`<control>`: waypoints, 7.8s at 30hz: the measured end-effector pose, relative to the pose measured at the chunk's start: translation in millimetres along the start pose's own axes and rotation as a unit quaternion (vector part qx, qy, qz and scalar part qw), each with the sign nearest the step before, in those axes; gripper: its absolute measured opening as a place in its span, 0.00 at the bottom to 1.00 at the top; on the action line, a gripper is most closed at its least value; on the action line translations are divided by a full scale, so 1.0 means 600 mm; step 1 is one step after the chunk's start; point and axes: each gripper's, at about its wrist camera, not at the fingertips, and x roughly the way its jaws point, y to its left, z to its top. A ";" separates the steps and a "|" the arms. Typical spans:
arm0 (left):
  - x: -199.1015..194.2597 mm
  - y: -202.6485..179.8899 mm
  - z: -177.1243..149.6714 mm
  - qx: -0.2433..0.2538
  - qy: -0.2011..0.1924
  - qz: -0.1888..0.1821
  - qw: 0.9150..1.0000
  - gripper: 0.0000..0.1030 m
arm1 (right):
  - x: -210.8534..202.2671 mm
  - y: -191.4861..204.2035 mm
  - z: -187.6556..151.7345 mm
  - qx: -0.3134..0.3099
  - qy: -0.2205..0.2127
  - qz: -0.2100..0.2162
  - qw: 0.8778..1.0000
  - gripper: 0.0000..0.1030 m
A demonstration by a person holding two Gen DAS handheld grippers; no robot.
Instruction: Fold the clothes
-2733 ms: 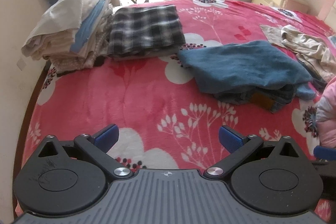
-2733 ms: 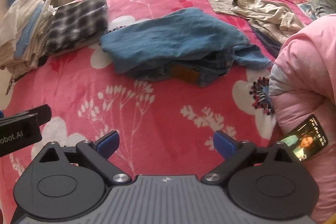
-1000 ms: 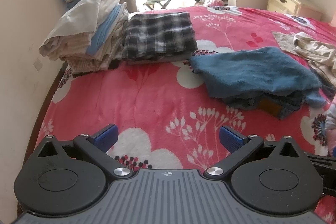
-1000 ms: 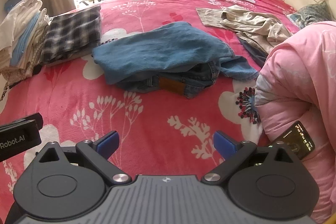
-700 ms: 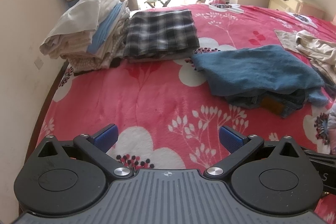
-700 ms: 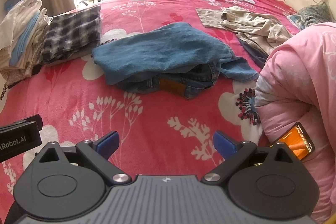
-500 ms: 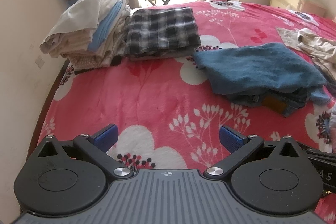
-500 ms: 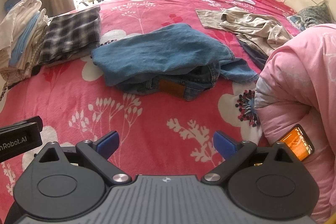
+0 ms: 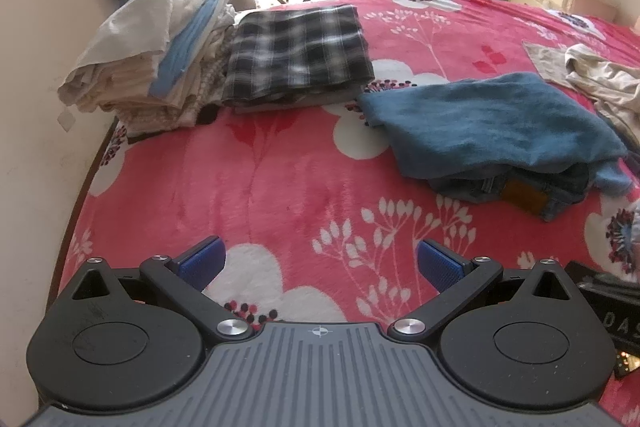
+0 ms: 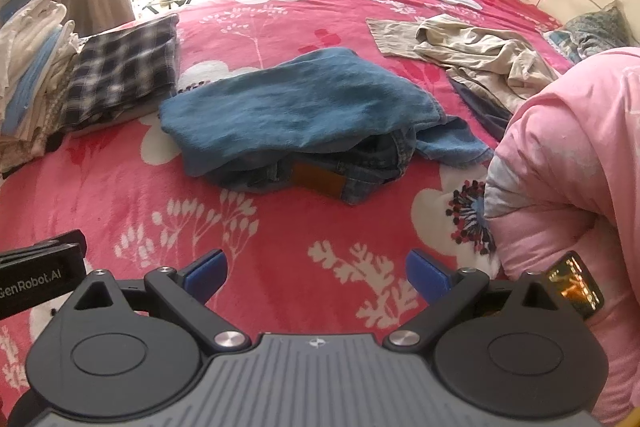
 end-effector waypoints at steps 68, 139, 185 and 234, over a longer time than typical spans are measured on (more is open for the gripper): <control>0.142 -0.037 0.014 0.158 0.070 -0.252 0.952 0.00 | 0.028 -0.014 0.003 -0.018 0.029 0.226 0.974 0.28; 0.151 -0.029 0.104 0.270 -0.005 -0.251 0.930 0.56 | 0.230 -0.162 -0.096 0.289 0.127 0.302 0.900 0.77; 0.101 -0.223 0.127 0.723 0.052 -0.476 0.498 0.56 | -0.085 -0.066 -0.026 -0.417 0.006 0.330 0.847 0.19; -0.094 -0.141 0.124 0.276 -0.034 -0.366 0.888 0.06 | -0.064 -0.132 -0.195 0.128 -0.051 0.104 0.985 0.86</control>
